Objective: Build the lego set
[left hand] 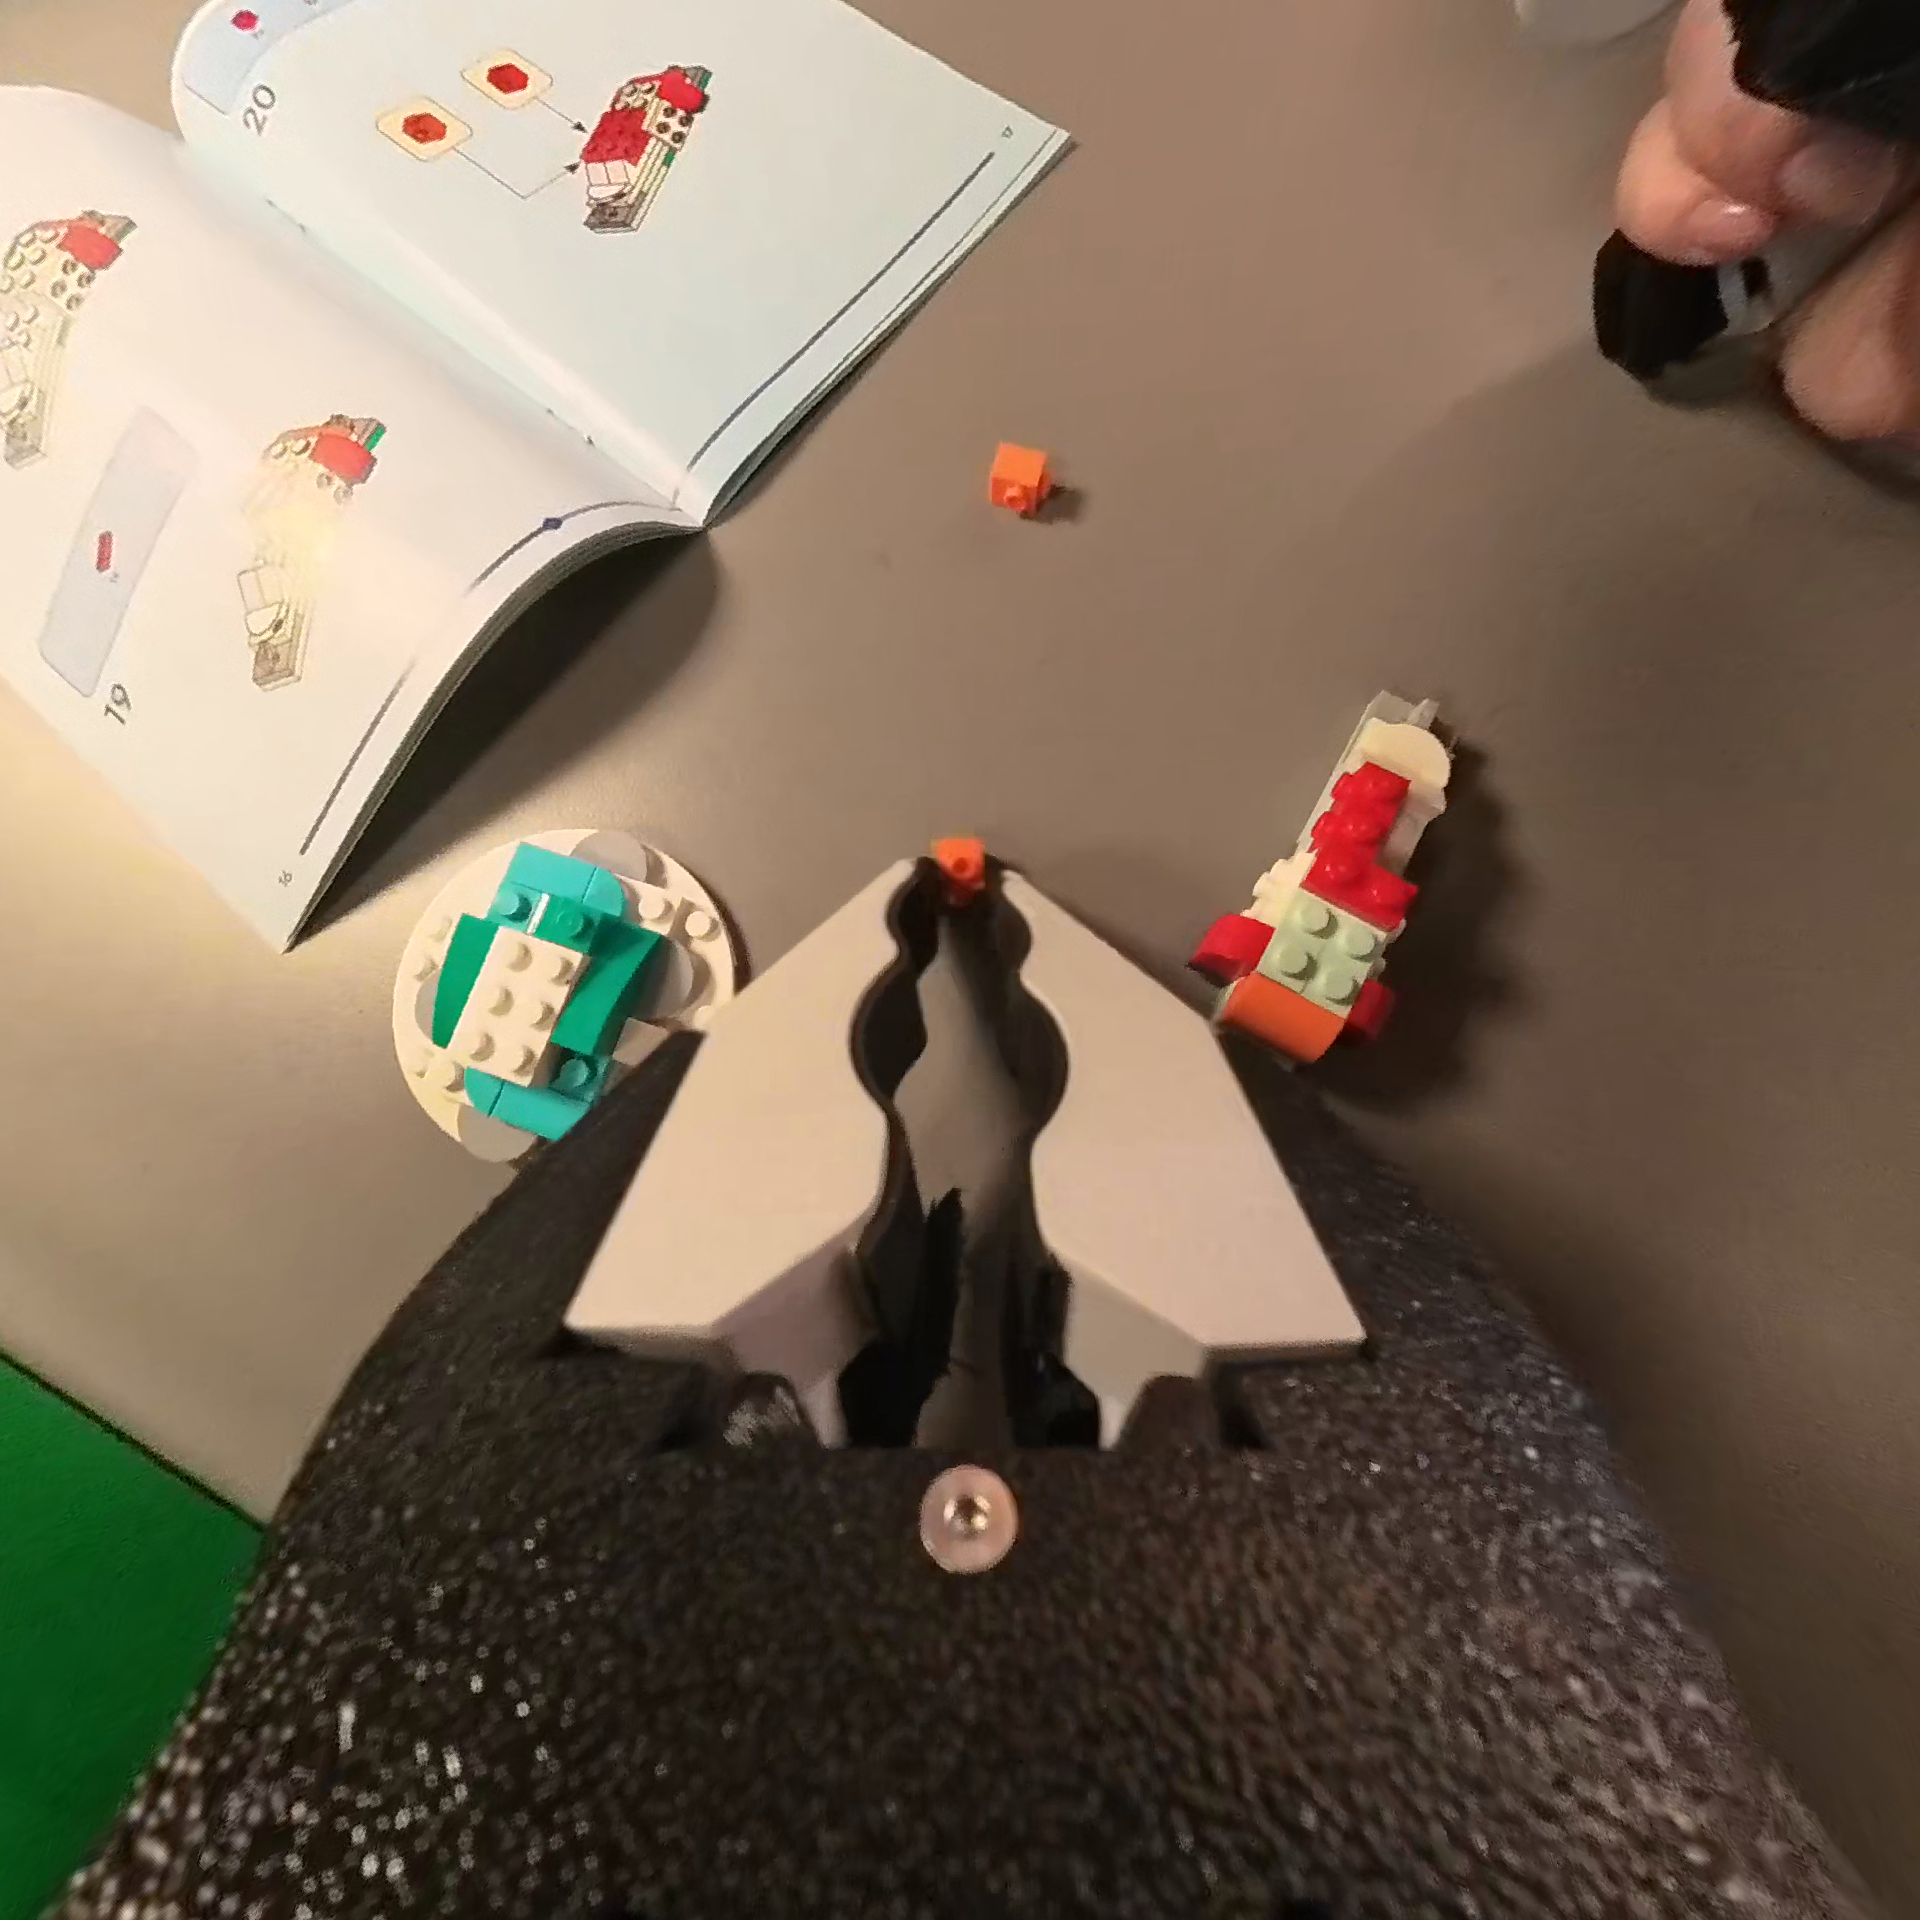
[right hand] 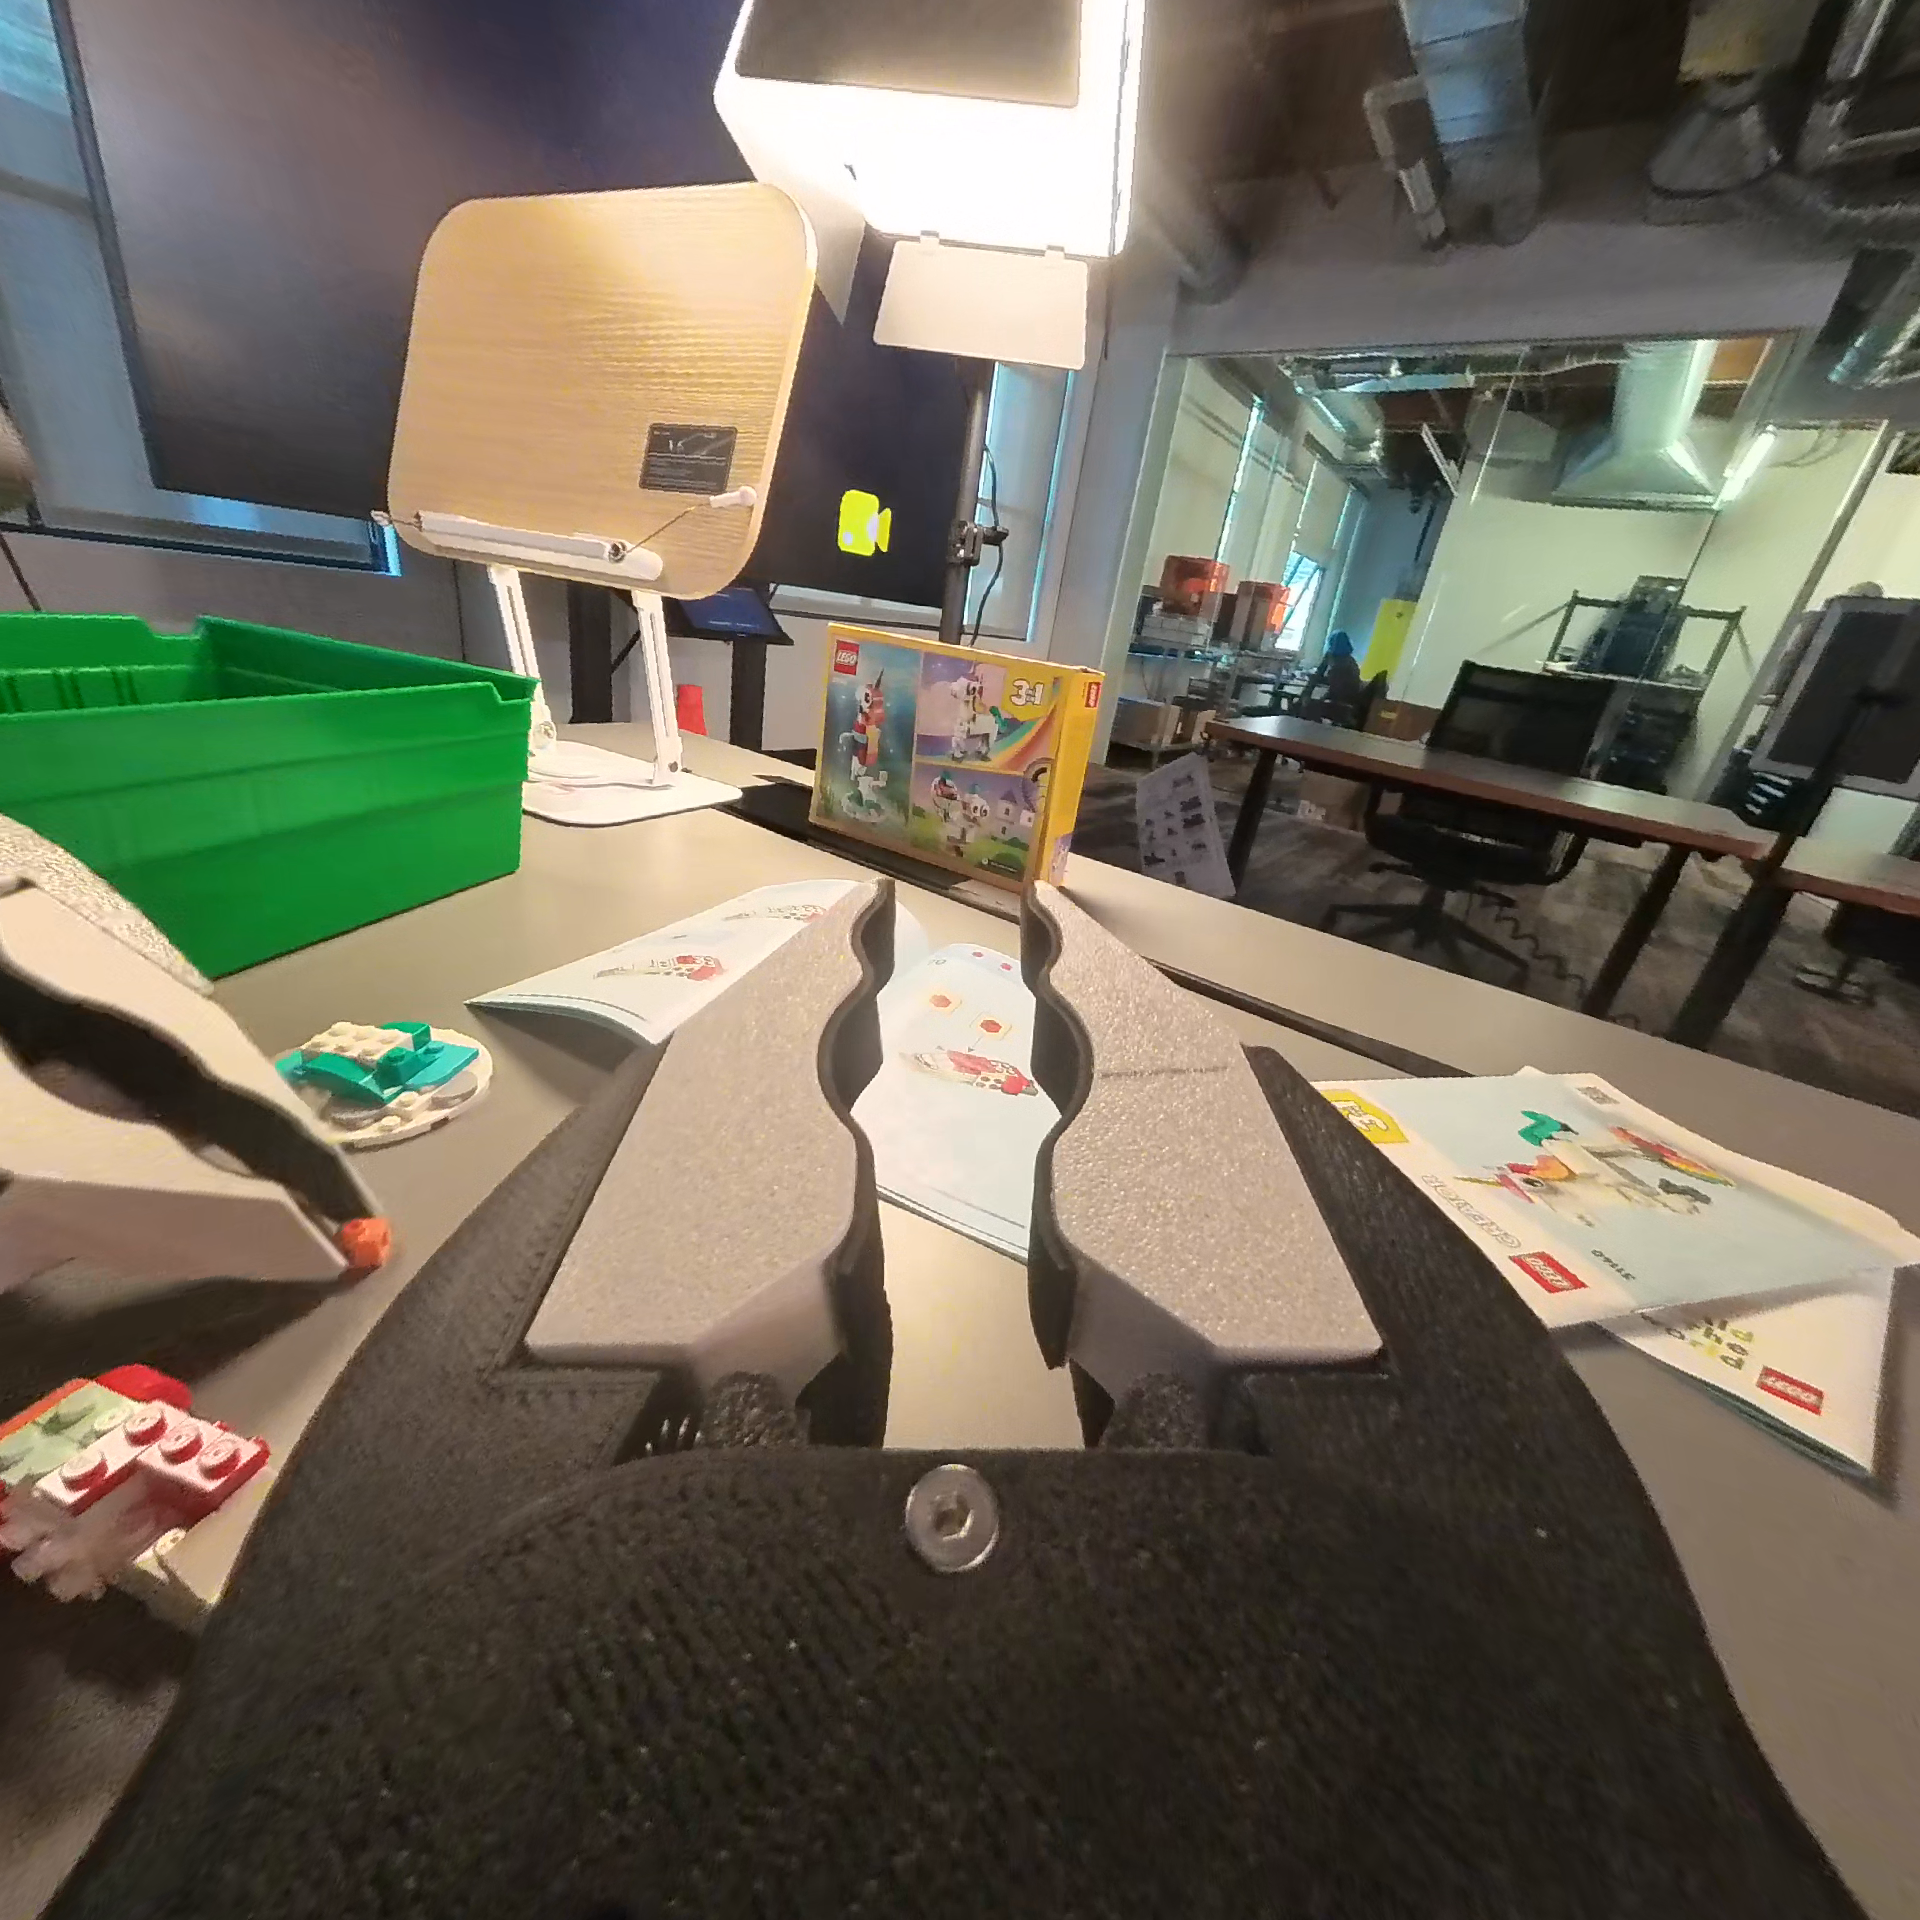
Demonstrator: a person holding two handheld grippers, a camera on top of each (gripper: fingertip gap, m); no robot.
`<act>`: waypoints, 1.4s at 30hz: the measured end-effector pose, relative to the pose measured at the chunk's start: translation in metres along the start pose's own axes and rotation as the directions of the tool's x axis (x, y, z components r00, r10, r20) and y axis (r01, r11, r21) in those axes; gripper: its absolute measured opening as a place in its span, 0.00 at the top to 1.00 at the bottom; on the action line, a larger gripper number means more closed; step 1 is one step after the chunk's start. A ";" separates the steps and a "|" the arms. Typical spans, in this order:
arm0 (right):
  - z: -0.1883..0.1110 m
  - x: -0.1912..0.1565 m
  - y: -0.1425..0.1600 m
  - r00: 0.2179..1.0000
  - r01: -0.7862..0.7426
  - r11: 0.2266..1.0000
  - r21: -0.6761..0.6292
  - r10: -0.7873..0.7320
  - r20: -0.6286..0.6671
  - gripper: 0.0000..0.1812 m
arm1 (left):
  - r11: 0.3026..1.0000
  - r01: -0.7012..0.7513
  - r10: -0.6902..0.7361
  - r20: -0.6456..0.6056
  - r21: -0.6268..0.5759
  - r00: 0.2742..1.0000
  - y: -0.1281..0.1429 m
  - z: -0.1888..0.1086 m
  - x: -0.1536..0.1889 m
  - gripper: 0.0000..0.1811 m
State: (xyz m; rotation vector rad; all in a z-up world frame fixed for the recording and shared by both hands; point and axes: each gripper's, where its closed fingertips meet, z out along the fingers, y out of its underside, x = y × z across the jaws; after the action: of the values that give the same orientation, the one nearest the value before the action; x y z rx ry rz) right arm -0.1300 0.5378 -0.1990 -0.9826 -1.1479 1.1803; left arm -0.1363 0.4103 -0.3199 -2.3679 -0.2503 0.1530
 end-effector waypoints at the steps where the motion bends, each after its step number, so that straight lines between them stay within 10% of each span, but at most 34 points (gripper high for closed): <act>1: 0.000 0.000 0.000 1.000 -0.002 1.000 0.002 0.002 0.001 0.88 | 1.000 -0.010 0.010 0.002 0.003 1.000 -0.001 0.000 0.000 0.97; 11: 0.002 -0.012 0.011 0.979 -0.115 0.980 -0.165 0.140 0.148 0.86 | 0.887 -0.378 0.352 0.144 0.264 0.925 -0.047 -0.031 0.018 0.97; 17: -0.042 -0.098 -0.009 0.542 -0.302 0.821 -0.484 0.566 0.621 0.91 | 0.654 -0.674 0.603 0.299 0.344 0.739 -0.060 -0.052 0.043 0.97; 22: -0.053 -0.118 0.007 0.466 -0.237 0.766 -0.597 0.629 0.623 0.90 | 0.459 -0.843 0.736 0.412 0.280 0.538 -0.057 -0.057 0.054 0.97; 42: -0.054 -0.122 0.026 0.490 -0.181 0.744 -0.644 0.636 0.597 0.95 | 0.331 -0.927 0.818 0.437 0.173 0.374 -0.057 -0.047 0.056 0.97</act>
State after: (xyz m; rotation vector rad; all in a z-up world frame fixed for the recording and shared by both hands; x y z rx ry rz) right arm -0.0828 0.4216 -0.2500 -1.2179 -2.1112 1.9045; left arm -0.0811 0.4323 -0.2486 -1.7745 0.9543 0.9803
